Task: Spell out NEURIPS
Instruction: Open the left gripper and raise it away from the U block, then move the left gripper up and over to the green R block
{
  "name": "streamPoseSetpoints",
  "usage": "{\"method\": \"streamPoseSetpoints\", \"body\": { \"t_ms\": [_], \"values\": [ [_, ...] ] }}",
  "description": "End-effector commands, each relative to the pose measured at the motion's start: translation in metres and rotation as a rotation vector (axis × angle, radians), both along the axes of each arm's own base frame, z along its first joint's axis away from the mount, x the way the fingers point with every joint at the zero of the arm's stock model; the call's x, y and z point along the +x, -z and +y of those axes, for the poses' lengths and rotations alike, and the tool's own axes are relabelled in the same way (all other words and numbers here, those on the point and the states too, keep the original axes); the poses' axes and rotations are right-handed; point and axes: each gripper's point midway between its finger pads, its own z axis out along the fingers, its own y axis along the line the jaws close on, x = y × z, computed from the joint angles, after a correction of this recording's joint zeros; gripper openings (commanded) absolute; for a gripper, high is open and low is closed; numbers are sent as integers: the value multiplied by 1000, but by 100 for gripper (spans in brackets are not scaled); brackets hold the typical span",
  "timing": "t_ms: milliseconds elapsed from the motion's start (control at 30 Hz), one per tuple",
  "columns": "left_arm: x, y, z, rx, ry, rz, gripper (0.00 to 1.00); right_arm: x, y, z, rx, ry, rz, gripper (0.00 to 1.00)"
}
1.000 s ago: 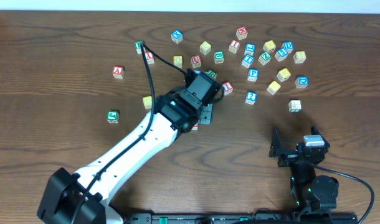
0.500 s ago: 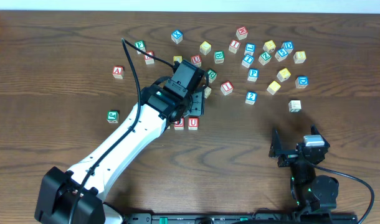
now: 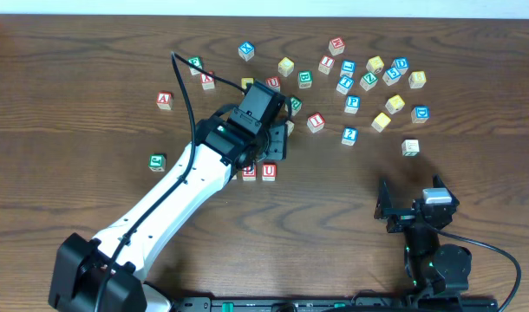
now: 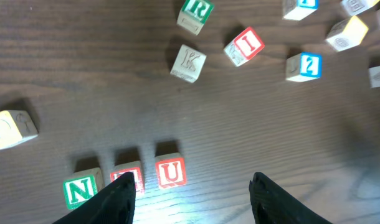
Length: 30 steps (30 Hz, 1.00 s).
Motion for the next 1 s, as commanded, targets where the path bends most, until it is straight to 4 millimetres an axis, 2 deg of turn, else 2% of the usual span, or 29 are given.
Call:
{"method": "streamPoseSetpoints", "body": {
  "t_ms": [0,367,500,967],
  "values": [
    [10,-16,-8,-18,15,-20,58,0,1,-2,14,10,3,99],
    [29,-8,-22,20,28,28,58,0,1,-2,14,10,3,99],
    [29,-7,-28,13,49,35,57,0,1,-2,14,10,3,99],
    [25,-2,-17,71,44,49,57,0,1,-2,14,10,3,99]
  ]
}}
